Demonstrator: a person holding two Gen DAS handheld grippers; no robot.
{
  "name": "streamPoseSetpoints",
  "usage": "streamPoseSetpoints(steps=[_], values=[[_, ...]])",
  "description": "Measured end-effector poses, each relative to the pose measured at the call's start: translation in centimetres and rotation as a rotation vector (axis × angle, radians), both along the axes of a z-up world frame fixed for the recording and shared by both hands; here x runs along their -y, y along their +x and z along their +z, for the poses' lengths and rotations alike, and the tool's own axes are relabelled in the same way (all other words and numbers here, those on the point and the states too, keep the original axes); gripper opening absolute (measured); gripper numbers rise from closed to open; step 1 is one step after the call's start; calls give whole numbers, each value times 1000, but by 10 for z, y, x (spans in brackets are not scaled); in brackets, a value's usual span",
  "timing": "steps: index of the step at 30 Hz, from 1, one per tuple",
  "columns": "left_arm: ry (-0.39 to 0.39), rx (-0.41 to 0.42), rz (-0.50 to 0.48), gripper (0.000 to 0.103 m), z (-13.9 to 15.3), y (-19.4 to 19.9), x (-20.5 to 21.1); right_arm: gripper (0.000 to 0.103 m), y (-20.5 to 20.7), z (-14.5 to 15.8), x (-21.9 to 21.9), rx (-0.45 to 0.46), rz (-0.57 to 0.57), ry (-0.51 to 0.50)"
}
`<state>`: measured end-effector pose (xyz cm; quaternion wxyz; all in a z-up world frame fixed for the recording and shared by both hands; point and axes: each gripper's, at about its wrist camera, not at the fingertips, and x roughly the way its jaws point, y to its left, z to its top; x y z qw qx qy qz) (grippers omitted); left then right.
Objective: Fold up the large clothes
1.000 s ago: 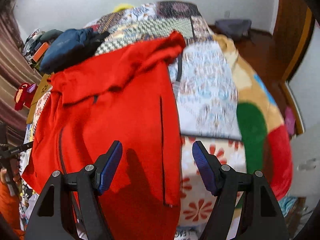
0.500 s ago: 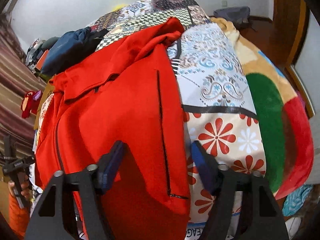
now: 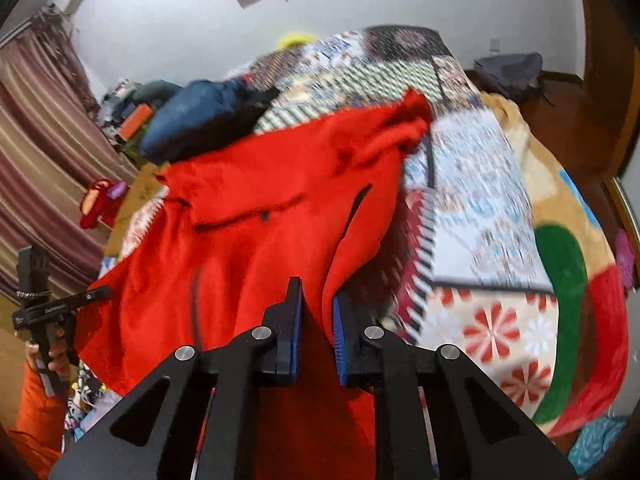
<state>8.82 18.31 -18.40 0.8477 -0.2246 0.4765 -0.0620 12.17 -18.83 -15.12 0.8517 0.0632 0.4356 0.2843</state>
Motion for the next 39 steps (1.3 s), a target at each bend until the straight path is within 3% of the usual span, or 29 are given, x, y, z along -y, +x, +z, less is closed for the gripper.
streamPoseSetpoints(steps=[11, 16, 22, 31, 35, 39], values=[[-3, 148, 111, 2, 58, 50, -38, 12, 59, 46, -12, 113, -18, 24], [29, 153, 189, 2, 59, 89, -58, 12, 103, 50, -16, 112, -56, 15], [25, 110, 266, 2, 36, 140, -84, 12, 154, 33, -36, 92, -81, -38], [104, -43, 295, 3, -36, 191, -97, 13, 206, -17, -55, 7, -83, -155], [94, -87, 288, 4, -54, 195, -100, 27, 214, -27, -49, -49, -97, -184], [88, -94, 287, 8, -50, 189, -101, 31, 211, -19, -40, -71, -112, -201]])
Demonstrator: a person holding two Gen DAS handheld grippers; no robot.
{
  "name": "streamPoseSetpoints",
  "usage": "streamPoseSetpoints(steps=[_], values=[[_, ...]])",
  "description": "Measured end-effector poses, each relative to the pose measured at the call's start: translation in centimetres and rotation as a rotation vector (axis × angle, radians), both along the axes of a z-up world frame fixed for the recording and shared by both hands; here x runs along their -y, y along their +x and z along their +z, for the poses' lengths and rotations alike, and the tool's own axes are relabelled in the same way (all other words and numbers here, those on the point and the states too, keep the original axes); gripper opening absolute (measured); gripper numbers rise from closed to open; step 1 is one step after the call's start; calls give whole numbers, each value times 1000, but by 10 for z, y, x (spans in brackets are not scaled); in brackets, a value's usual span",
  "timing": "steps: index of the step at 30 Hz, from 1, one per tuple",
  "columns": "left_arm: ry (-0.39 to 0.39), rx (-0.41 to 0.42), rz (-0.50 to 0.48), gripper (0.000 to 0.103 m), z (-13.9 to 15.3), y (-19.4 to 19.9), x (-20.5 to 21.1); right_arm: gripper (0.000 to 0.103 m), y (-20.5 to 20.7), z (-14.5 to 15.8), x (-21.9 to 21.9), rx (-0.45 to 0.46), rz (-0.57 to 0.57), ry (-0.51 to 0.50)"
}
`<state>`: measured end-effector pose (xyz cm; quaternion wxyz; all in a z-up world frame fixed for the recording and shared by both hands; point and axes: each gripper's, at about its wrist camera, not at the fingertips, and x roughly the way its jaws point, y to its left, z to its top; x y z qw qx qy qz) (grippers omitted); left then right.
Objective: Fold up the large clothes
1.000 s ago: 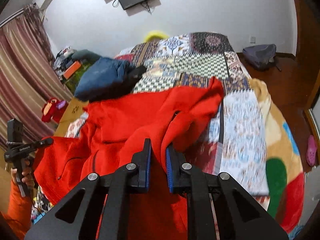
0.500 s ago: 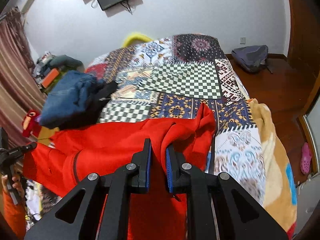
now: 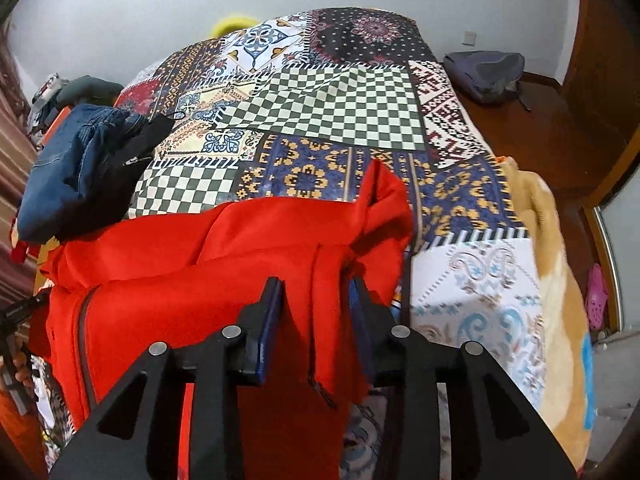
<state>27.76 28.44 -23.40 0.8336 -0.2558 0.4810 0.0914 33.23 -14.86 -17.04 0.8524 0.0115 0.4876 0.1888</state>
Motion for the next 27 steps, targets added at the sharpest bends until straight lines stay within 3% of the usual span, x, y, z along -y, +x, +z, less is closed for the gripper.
streamPoseSetpoints(steps=[2, 4, 6, 7, 11, 16, 23, 27], values=[[33, -1, -6, 14, 8, -4, 2, 33, -8, 10, 6, 13, -6, -9], [107, -4, -1, 26, 19, -11, 6, 35, -18, 20, 10, 34, -6, -16], [192, 21, 27, 51, 34, -26, 8, 41, -32, 31, 14, 61, 6, -20], [201, 37, 32, 53, 39, -32, 9, 46, -37, 34, 14, 71, 11, -22], [163, 51, 12, 54, 48, -58, 11, 47, -72, 48, 13, 126, 68, -53], [152, 30, -67, 54, 46, -83, 37, 50, -106, 44, 0, 108, 145, -52], [267, -34, -257, 54, 18, -96, 103, 51, -139, 8, -39, 29, 269, -70], [238, -59, -325, 54, -3, -88, 129, 51, -142, -13, -61, -32, 311, -78]])
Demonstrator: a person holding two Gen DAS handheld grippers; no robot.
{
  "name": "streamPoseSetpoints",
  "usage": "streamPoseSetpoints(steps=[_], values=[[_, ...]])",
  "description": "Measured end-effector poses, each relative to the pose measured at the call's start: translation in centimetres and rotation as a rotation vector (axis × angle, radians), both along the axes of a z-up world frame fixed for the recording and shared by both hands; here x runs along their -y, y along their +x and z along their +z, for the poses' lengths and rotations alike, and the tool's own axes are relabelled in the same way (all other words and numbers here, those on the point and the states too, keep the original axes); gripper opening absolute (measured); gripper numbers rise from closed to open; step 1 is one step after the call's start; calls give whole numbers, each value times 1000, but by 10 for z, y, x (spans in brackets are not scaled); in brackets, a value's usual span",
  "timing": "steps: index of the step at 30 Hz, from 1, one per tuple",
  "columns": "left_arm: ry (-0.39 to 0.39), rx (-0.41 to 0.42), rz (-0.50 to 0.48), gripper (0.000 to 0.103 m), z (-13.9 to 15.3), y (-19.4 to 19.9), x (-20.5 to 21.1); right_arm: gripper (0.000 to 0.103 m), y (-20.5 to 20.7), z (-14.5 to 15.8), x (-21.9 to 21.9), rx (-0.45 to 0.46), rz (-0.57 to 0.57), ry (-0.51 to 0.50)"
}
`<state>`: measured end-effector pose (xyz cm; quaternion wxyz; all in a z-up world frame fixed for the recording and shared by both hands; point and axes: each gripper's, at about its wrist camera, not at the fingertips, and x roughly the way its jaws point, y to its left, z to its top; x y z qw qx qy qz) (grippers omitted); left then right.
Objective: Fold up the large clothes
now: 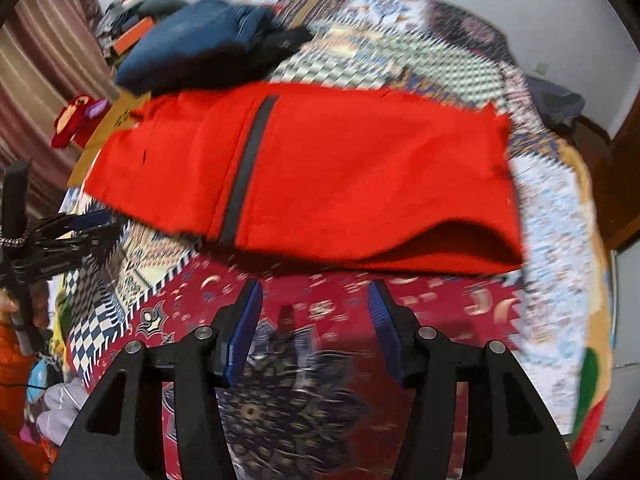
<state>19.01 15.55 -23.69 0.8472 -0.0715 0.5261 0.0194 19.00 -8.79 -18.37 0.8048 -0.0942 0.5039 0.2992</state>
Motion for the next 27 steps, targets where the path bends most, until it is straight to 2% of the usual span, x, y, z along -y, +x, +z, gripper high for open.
streamPoseSetpoints(steps=[6, 10, 12, 14, 19, 21, 25, 27], values=[[16, 18, -46, 52, -8, 21, 21, 51, 6, -21, -34, -35, 86, -49], [84, 16, -97, 51, -4, 37, 29, 51, 16, -27, -47, -43, 100, -81], [107, 14, -113, 46, 0, 41, 28, 51, 23, -23, -51, -47, 107, -75], [89, 9, -118, 44, 8, 43, 21, 51, 30, -12, -51, -26, 114, -58], [-25, 20, -117, 44, 29, 53, 0, 51, 55, 15, -51, -3, 124, 6], [-39, 35, -115, 44, 38, 58, -6, 51, 71, 25, -53, -3, 102, 30], [75, 85, -100, 44, 51, 78, -12, 51, 97, 39, -61, 59, 67, 53], [94, 93, -87, 44, 53, 91, -16, 51, 111, 42, -68, 104, 52, 45]])
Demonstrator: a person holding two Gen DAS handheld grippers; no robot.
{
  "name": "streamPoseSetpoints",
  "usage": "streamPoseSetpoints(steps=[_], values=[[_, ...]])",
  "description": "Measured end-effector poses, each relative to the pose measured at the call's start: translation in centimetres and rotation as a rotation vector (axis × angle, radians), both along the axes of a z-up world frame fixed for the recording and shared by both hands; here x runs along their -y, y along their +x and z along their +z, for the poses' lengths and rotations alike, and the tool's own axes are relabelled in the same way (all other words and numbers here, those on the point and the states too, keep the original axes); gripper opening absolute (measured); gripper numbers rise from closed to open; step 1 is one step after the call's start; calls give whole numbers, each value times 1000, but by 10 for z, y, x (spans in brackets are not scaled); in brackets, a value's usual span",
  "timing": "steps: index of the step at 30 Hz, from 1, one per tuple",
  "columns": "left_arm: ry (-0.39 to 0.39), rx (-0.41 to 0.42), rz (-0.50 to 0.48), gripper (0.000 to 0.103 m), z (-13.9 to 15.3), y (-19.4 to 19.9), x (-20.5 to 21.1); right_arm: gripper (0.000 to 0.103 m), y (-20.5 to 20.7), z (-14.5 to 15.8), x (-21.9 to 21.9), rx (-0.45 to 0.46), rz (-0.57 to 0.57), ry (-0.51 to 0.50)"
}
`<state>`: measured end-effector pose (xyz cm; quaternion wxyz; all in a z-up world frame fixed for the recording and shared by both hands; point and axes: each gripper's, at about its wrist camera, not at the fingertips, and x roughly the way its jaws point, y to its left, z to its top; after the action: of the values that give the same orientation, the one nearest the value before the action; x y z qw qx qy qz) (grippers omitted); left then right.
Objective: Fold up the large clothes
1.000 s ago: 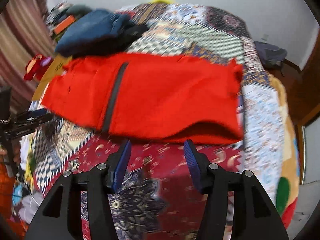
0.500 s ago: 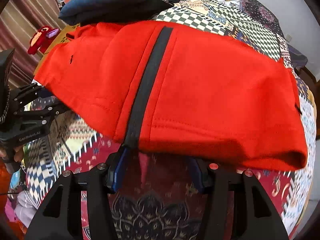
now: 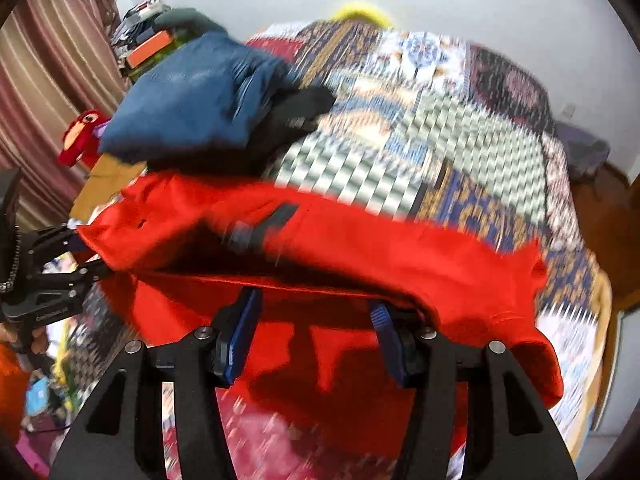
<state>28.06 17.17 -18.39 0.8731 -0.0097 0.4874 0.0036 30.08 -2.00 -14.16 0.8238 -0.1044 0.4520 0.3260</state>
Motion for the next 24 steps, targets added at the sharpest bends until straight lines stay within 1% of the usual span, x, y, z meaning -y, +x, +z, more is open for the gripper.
streamPoseSetpoints(steps=[3, 5, 6, 8, 10, 13, 15, 16, 18, 21, 23, 24], values=[[16, 7, 53, 44, 3, 25, -13, 51, 18, 5, -3, 38, -74, 15], [21, 32, 121, 44, 8, 37, -24, 51, 24, 10, 1, 74, -130, 27], [2, 48, 142, 44, 12, 37, -28, 51, 24, 12, 4, 85, -147, 38], [-42, 78, 173, 44, 17, 32, -35, 51, 22, 15, 15, 78, -161, 68], [-55, 93, 192, 45, 21, 24, -39, 51, 17, 15, 29, 60, -173, 79], [-27, 103, 219, 53, 27, 5, -43, 51, 10, 12, 51, 45, -194, 64], [-22, 117, 232, 60, 29, -9, -45, 51, 3, 10, 71, 52, -220, 47], [-20, 127, 252, 62, 30, -20, -49, 51, 0, 9, 80, 57, -235, 37], [-28, 135, 285, 69, 32, -32, -56, 51, -7, 6, 101, 52, -270, 21], [-85, 129, 360, 74, 28, -55, -75, 54, -14, 0, 131, 7, -324, 41], [-171, 110, 426, 77, 17, -68, -91, 58, -18, -6, 147, -28, -358, 75], [-207, 98, 452, 78, 11, -72, -98, 58, -19, -9, 153, -47, -370, 93]])
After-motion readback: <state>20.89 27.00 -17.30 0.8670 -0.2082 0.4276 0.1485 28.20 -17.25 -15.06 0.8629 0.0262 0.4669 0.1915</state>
